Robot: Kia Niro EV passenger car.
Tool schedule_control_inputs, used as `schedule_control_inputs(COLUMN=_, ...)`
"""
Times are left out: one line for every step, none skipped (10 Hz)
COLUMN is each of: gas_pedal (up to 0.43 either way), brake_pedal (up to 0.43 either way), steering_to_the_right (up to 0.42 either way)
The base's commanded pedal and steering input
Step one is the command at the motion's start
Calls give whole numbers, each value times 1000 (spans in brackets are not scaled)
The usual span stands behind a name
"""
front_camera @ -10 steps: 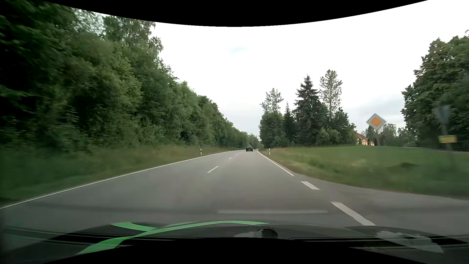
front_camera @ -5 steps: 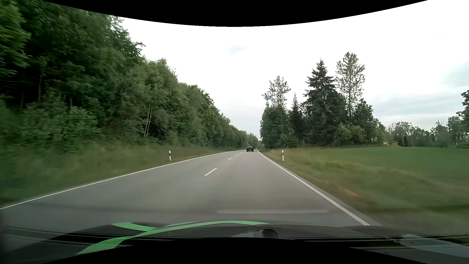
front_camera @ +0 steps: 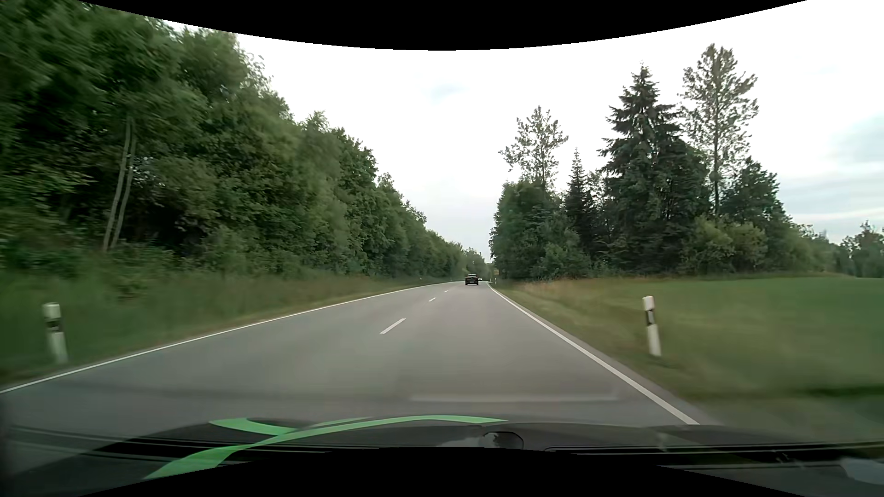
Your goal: Follow the waypoints while adhering to traffic rules and regulations
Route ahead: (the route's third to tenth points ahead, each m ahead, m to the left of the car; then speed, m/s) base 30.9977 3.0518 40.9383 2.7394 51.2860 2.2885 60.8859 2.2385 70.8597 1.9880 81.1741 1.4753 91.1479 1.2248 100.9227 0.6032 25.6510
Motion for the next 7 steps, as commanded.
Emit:
schedule_control_inputs(gas_pedal=209, brake_pedal=0, steering_to_the_right=1)
schedule_control_inputs(gas_pedal=209, brake_pedal=0, steering_to_the_right=1)
schedule_control_inputs(gas_pedal=220, brake_pedal=0, steering_to_the_right=1)
schedule_control_inputs(gas_pedal=197, brake_pedal=0, steering_to_the_right=1)
schedule_control_inputs(gas_pedal=177, brake_pedal=0, steering_to_the_right=1)
schedule_control_inputs(gas_pedal=177, brake_pedal=0, steering_to_the_right=2)
schedule_control_inputs(gas_pedal=177, brake_pedal=0, steering_to_the_right=1)
